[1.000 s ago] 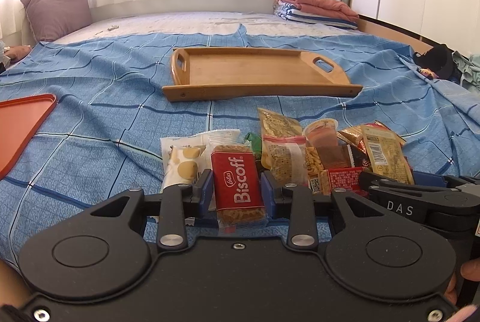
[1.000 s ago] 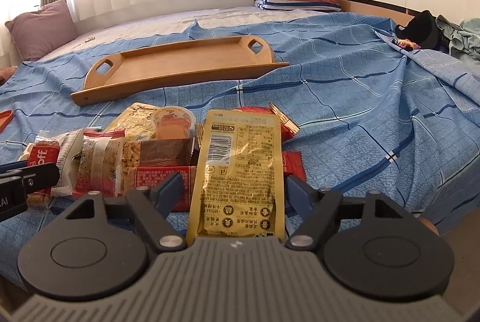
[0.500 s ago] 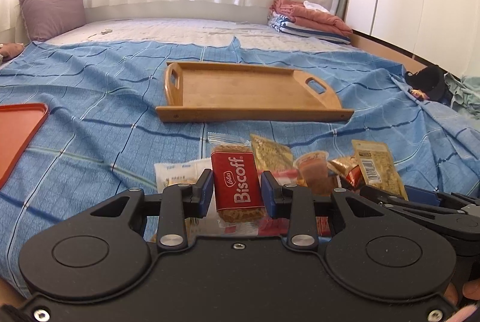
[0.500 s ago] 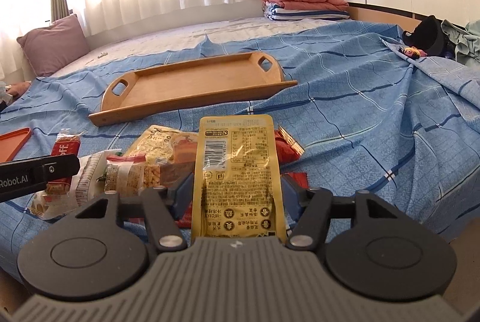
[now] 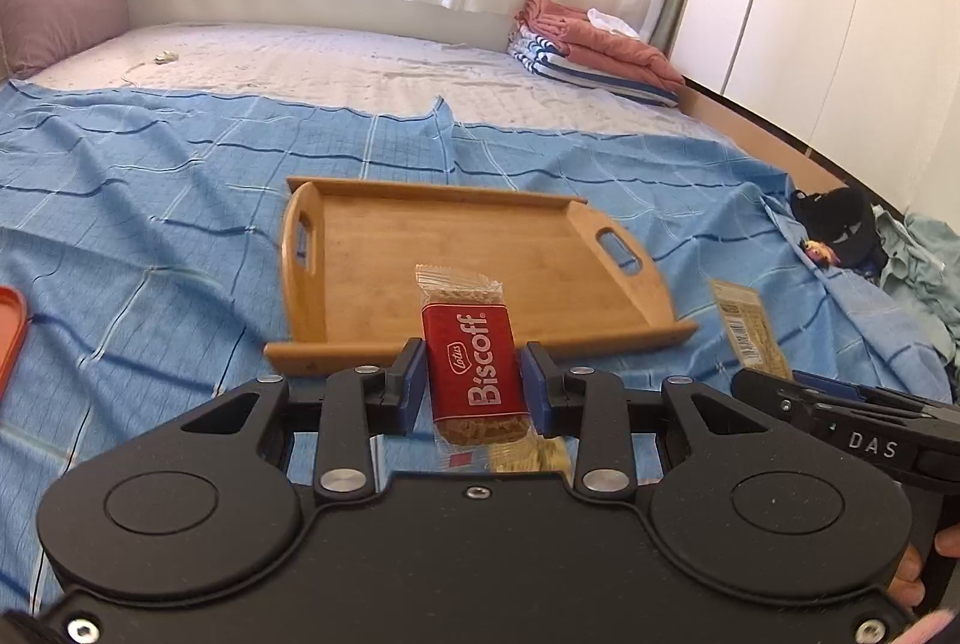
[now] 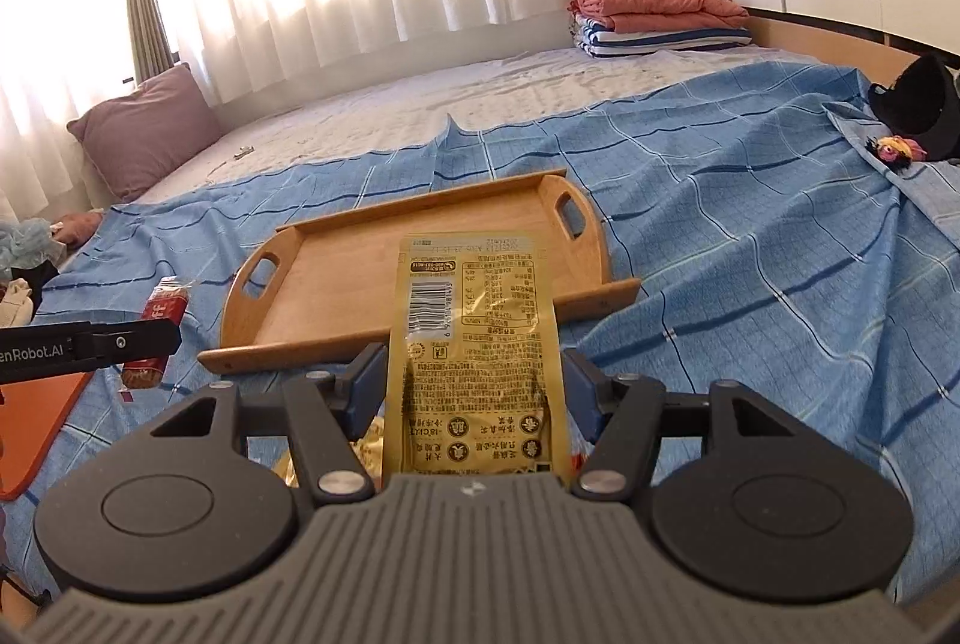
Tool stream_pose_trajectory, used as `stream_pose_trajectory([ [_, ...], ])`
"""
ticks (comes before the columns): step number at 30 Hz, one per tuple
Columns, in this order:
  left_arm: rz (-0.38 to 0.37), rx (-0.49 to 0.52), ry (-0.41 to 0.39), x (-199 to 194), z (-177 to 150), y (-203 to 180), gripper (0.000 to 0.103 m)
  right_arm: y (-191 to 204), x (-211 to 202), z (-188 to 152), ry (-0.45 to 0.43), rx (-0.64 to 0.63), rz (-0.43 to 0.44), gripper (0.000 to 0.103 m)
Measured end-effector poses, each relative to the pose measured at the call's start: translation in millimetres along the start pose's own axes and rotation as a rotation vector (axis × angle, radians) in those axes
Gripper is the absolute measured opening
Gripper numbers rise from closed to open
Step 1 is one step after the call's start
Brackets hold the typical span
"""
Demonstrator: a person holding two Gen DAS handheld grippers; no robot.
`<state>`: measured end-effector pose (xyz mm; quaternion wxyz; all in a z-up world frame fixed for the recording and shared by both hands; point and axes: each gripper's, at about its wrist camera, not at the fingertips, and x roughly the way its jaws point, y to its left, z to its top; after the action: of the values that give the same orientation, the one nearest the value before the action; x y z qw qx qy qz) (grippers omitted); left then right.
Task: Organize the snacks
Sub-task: 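Carry the Biscoff packet with the left tool while the right tool carries the yellow packet to the tray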
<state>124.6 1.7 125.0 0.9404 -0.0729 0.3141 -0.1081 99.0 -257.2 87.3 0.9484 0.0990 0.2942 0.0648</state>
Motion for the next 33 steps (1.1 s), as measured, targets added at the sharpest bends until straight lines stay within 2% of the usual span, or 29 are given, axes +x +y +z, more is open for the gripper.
stream_pose_trajectory([
  [5, -0.021, 0.026, 0.060, 43.0, 40.1, -5.0, 0.032, 6.7, 45.1, 36.0, 0.044, -0.089, 0.003, 0.064],
  [7, -0.030, 0.005, 0.087, 64.7, 54.9, -5.4, 0.032, 7.8, 64.3, 45.7, 0.063, -0.104, 0.024, 0.064],
  [11, -0.042, -0.048, 0.156, 115.2, 77.7, -2.2, 0.032, 4.0, 107.2, 62.2, 0.109, -0.081, 0.030, 0.064],
  [14, -0.030, -0.051, 0.199, 153.2, 85.7, -0.9, 0.032, -1.6, 134.6, 70.6, 0.123, -0.061, 0.006, 0.064],
  [18, 0.013, -0.057, 0.246, 194.2, 87.5, 1.2, 0.032, -7.8, 165.8, 76.8, 0.160, -0.046, -0.027, 0.064],
  [22, 0.021, -0.066, 0.269, 218.6, 81.9, 3.0, 0.032, -6.4, 189.9, 74.8, 0.197, -0.073, -0.041, 0.064],
  [33, 0.063, -0.040, 0.300, 252.1, 67.9, -3.4, 0.033, -2.0, 224.3, 63.5, 0.239, -0.104, -0.052, 0.065],
])
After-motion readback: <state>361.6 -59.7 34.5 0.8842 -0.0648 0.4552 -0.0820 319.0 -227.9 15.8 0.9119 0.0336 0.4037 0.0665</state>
